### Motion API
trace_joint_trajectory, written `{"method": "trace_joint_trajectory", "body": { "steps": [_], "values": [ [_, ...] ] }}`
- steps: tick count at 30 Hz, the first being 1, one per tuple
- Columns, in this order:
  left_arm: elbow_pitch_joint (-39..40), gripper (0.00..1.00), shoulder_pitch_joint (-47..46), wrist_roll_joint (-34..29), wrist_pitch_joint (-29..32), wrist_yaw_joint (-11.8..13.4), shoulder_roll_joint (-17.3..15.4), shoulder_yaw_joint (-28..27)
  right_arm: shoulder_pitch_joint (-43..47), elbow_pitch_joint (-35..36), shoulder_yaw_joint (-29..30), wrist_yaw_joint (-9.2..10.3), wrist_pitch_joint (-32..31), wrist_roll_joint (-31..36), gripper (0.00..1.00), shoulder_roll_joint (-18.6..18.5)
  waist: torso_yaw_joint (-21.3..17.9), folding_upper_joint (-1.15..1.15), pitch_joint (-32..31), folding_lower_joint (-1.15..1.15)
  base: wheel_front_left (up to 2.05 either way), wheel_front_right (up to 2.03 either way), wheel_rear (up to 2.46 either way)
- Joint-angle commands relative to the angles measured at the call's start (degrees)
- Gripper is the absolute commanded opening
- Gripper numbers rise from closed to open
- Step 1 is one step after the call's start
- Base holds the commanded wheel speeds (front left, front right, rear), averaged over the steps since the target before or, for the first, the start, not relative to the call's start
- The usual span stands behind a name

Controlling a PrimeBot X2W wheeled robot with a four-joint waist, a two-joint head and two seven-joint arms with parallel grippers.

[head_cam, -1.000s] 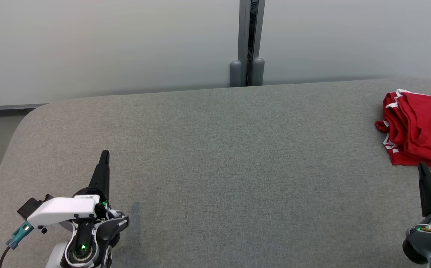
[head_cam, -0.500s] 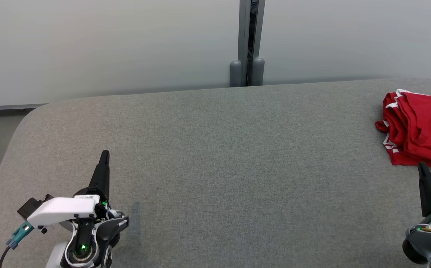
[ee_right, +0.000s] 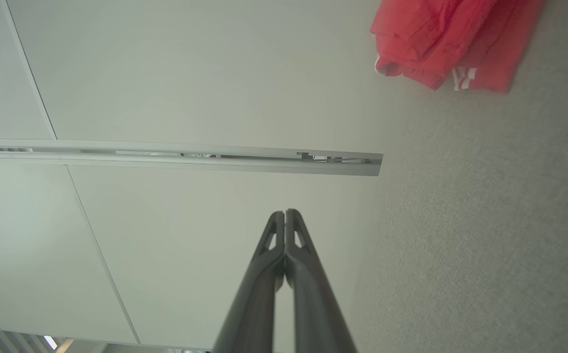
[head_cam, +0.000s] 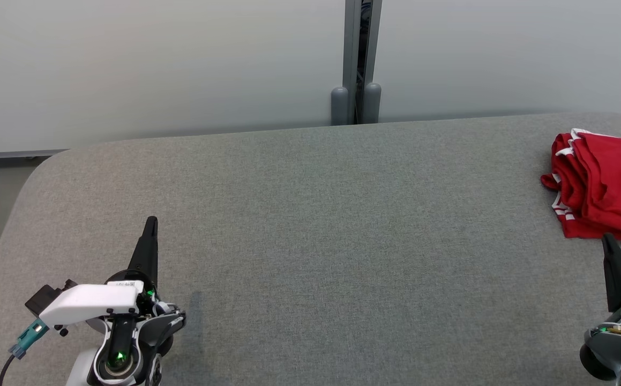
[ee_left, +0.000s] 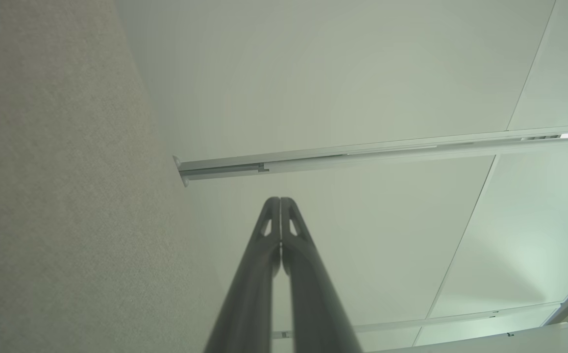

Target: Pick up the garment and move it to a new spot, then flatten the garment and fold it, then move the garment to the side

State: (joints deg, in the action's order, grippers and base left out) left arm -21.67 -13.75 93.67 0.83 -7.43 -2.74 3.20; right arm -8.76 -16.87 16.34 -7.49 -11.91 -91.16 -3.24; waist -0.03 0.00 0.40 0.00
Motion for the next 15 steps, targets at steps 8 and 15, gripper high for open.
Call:
{"method": "trace_joint_trajectory", "body": {
  "steps": [8,15],
  "values": [
    [0.01,0.00,-0.95,0.46,0.07,-0.25,-0.26,-0.10,-0.11,0.09,0.25,0.00,-0.32,0.26,0.00,-0.08,0.00,0.00,0.00,0.00,0.00,0.00,0.00],
    [0.01,0.00,-0.95,0.47,0.07,-0.24,-0.26,-0.09,-0.12,0.09,0.30,0.00,-0.31,0.24,0.00,-0.06,0.00,0.00,0.00,0.00,0.00,0.00,0.00]
  ]
}}
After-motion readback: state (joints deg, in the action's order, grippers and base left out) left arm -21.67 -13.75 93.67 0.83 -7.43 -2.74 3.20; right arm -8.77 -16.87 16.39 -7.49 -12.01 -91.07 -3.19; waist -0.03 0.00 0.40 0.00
